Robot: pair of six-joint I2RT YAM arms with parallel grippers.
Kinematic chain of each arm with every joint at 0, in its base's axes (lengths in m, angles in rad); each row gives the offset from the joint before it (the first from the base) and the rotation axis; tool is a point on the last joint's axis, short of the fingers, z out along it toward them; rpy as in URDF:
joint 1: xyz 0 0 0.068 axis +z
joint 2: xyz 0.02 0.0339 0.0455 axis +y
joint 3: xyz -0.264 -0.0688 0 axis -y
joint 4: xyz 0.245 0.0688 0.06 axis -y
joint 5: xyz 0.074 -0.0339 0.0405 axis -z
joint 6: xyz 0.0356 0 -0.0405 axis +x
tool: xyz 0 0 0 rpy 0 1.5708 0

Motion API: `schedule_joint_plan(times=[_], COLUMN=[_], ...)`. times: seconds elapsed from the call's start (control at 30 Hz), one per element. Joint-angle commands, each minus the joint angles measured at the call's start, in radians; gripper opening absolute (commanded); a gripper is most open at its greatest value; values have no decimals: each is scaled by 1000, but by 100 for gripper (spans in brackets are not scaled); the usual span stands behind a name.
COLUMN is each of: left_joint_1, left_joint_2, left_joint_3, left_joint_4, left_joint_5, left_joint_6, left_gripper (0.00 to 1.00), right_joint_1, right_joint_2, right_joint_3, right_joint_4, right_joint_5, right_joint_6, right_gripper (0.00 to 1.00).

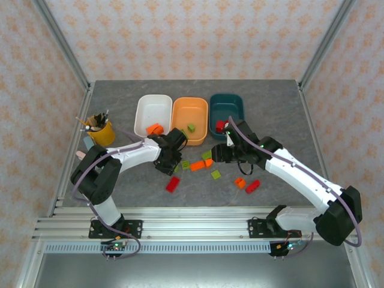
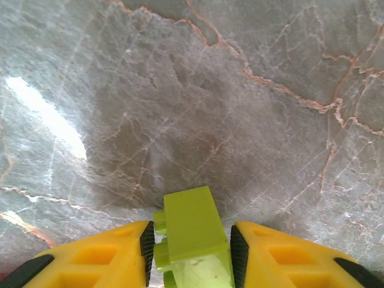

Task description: Sort the legos into containers by color

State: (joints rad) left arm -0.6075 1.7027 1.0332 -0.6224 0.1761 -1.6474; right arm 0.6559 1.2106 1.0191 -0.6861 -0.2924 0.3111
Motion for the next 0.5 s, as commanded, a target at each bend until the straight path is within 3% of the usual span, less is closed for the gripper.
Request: schedule_joint_plan(times=[0.0, 0.27, 0.47], left_joint_1=[8, 35, 108], left_joint_2=[-21, -80, 130], left_joint_3=[45, 316, 647], left_joint_4=[-56, -250, -307], left_joint_5=[-66, -216, -199], left_joint_6=[39, 287, 501], left_gripper=[35, 24, 24], right_joint_1=[2, -5, -31], right_joint_2=[-19, -83, -86], right_joint_3=[23, 47, 29], right_joint_4=[10, -14, 15], right_joint_5=[46, 176, 180], right_joint_6=[23, 75, 165], right_gripper=[54, 52, 52])
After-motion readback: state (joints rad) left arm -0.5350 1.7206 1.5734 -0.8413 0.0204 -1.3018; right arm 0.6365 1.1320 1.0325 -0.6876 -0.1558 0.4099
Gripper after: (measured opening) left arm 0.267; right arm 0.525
